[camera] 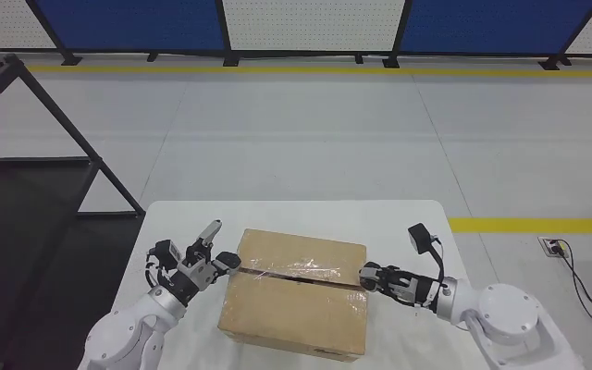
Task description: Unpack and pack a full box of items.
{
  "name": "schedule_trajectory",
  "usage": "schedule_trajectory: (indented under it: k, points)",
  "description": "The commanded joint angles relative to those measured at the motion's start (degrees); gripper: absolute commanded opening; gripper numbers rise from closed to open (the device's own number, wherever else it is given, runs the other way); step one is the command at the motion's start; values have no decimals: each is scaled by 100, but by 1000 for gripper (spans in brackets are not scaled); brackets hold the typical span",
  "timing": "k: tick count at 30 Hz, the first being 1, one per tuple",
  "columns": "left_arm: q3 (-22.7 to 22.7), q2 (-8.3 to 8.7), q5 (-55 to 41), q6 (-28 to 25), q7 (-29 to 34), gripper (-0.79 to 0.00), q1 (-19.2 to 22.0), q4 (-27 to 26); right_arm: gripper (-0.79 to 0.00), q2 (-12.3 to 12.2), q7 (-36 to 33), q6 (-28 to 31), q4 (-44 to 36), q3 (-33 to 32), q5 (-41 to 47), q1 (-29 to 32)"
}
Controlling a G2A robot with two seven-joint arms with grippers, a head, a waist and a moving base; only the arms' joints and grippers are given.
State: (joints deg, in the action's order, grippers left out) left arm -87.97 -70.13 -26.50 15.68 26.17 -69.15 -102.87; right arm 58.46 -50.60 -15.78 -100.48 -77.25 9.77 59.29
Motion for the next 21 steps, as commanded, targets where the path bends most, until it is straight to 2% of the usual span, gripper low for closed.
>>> schedule_trajectory:
  k: [1, 21]
  points:
    - [57, 0, 14, -18, 10, 0, 43, 48, -785, -4, -5, 0, -10, 5, -5, 3]
    - [363, 24, 145, 178, -17, 0, 251, 387, -785, -37, -36, 8, 35, 42, 11, -36]
